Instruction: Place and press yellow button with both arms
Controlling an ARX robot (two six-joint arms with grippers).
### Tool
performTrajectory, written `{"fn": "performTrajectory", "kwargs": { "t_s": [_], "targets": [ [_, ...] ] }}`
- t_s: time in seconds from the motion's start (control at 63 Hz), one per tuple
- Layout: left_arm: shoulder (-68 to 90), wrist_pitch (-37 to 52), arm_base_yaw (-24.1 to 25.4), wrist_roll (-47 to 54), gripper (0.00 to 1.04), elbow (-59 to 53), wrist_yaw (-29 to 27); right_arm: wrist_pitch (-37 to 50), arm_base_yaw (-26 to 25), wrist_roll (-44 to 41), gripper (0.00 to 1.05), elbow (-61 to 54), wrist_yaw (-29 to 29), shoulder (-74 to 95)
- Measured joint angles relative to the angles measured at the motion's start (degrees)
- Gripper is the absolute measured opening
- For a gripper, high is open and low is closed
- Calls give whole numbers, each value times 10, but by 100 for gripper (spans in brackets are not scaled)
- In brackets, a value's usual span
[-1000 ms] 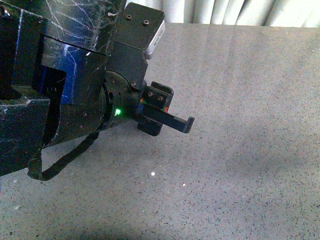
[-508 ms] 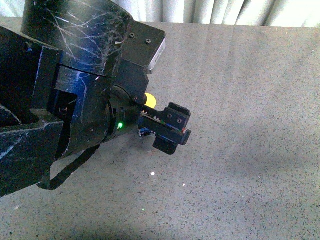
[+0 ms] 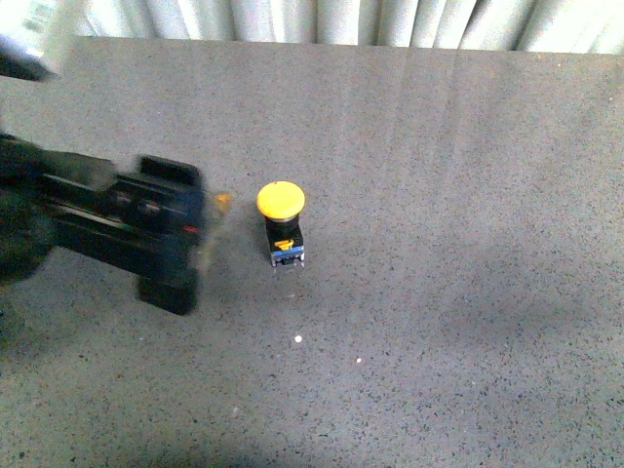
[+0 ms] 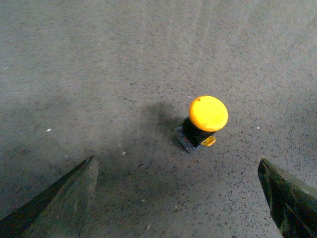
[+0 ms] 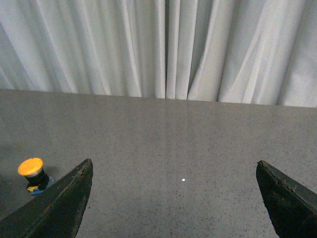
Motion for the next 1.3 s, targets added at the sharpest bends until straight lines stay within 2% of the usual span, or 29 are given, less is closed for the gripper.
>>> {"fn": "performTrajectory", "kwargs": {
  "t_s": [0.111,0.143,0.175,0.206,0.254,0.286,0.556,0.635,0.698,0.762,0.857,0.968,1.032,1.127,1.206,1.302],
  "targets": [
    [-73,-31,58,-21,95,-22,31,0,0,0,96,0,0,0],
    [-74,15,61,-12,92,-40,-3,0,0,0,96,0,0,0],
    [-75,120,72,5,84,-73,-83,0,0,0,96,0,0,0],
    [-78,186,82,20,79,-101,-124,0,0,0,96,0,-2,0],
    [-105,262,104,31,70,-142,-154,0,0,0,96,0,0,0],
    [-130,276,117,35,65,-157,-154,0,0,0,96,0,0,0],
    [-300,186,165,49,14,-204,-114,-4,0,-1,96,2,4,3],
    [-339,155,173,49,1,-210,-105,-137,-8,-24,96,63,33,93],
    [-368,132,190,51,2,-212,-73,-161,-37,-50,96,102,33,187],
    [-398,105,219,52,2,-217,-52,-115,-60,-82,96,137,38,280],
    [-435,71,229,52,2,-219,-52,-38,-53,-108,96,183,51,390],
    [-479,33,229,52,2,-219,-49,37,-1,-120,96,235,71,522],
    [-507,7,230,52,2,-219,-49,63,49,-118,96,277,83,620],
    [-546,-31,230,52,2,-219,-49,62,126,-94,96,350,80,754],
    [-570,-54,230,52,2,-219,-49,60,168,-75,96,398,80,820],
    [-594,-77,230,52,2,-219,-49,52,216,-48,81,459,85,894]
  ]
}}
